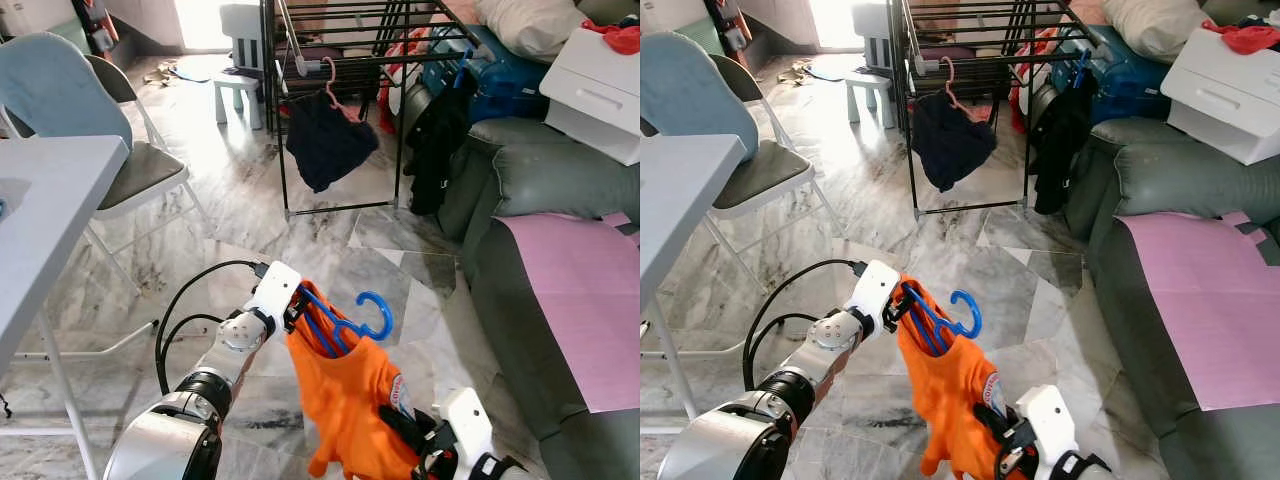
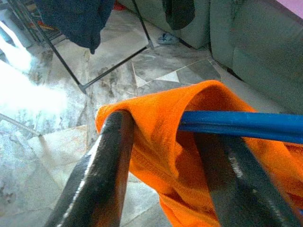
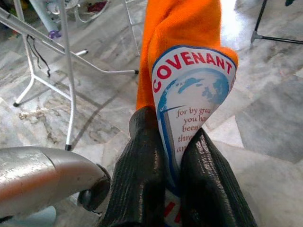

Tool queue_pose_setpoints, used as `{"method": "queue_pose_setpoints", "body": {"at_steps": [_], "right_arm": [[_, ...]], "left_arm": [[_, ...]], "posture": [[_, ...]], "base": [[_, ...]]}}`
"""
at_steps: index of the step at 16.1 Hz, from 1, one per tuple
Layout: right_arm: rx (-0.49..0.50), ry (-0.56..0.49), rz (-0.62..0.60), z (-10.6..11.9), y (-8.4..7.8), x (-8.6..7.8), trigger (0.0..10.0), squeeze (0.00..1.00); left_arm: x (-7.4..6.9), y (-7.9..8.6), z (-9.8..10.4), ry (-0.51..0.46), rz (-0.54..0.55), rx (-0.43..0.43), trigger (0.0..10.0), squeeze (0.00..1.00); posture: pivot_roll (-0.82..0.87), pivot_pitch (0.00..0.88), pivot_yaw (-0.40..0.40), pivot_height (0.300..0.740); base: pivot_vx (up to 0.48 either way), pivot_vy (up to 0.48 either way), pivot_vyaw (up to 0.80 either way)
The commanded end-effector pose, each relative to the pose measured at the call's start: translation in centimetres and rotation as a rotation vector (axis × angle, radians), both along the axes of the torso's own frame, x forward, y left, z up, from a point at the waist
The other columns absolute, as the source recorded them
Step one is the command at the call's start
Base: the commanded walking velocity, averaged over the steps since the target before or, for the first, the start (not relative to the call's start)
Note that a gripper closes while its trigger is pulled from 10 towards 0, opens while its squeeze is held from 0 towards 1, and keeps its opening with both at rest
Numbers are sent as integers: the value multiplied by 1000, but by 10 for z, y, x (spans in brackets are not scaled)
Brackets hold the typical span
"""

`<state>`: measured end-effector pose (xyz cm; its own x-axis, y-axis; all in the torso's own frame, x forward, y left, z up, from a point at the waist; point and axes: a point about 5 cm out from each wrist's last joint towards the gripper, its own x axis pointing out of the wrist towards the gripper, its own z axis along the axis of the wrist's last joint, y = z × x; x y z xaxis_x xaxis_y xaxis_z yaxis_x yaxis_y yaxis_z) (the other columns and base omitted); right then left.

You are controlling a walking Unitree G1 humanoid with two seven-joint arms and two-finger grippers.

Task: Hang hanger

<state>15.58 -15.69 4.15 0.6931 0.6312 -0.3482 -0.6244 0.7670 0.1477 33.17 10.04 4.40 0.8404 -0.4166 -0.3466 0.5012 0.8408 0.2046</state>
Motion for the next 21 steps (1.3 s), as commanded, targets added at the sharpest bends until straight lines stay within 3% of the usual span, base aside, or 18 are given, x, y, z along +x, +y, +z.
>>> {"method": "queue_pose_setpoints", "body": {"at_steps": [1,2,3,7,8,10,11,12,14,16,21], "right_arm": [[-5,-23,-2,7,-4,1,10000,0],[-13,-27,-13,7,-6,2,10000,0],[-35,-51,-53,8,-10,8,10000,0],[-76,-106,-128,13,-21,21,10000,0],[-77,-108,-128,14,-21,23,10000,0],[-68,-107,-117,14,-19,23,10000,0],[-59,-103,-96,15,-16,22,10000,0],[-57,-101,-91,15,-14,21,10000,0],[-59,-93,-91,13,-15,19,10000,0],[-63,-88,-89,11,-14,20,10000,0],[-44,-83,-62,13,-8,17,10000,0]], "left_arm": [[2,5,1,0,6,21,0,0],[1,5,0,4,3,25,1765,0],[0,3,-2,21,-11,29,10000,0],[-6,-2,-9,80,-84,27,10000,0],[-8,-5,-10,92,-114,14,10000,1000],[-9,-5,-10,82,-115,36,10000,1000],[-9,-6,-11,84,-112,37,10000,576],[-8,-6,-10,84,-111,37,10000,0],[-5,-12,-4,94,-93,-98,10000,0],[-7,-18,-3,120,-117,-176,10000,0],[-9,-15,-7,127,-103,-146,10000,0]], "posture": [[-19,0,3,740],[-19,0,5,740],[-19,0,5,740],[-17,0,6,740],[-15,0,5,740],[-12,0,3,740],[-12,0,3,740],[-13,0,2,740],[-17,0,4,740],[-20,0,6,740],[-27,0,10,740]], "base": [[0,0,0],[0,0,0],[0,0,0],[0,0,0],[0,0,0],[0,0,0],[0,0,0],[0,0,0],[0,0,0],[0,0,0],[0,0,0]]}}
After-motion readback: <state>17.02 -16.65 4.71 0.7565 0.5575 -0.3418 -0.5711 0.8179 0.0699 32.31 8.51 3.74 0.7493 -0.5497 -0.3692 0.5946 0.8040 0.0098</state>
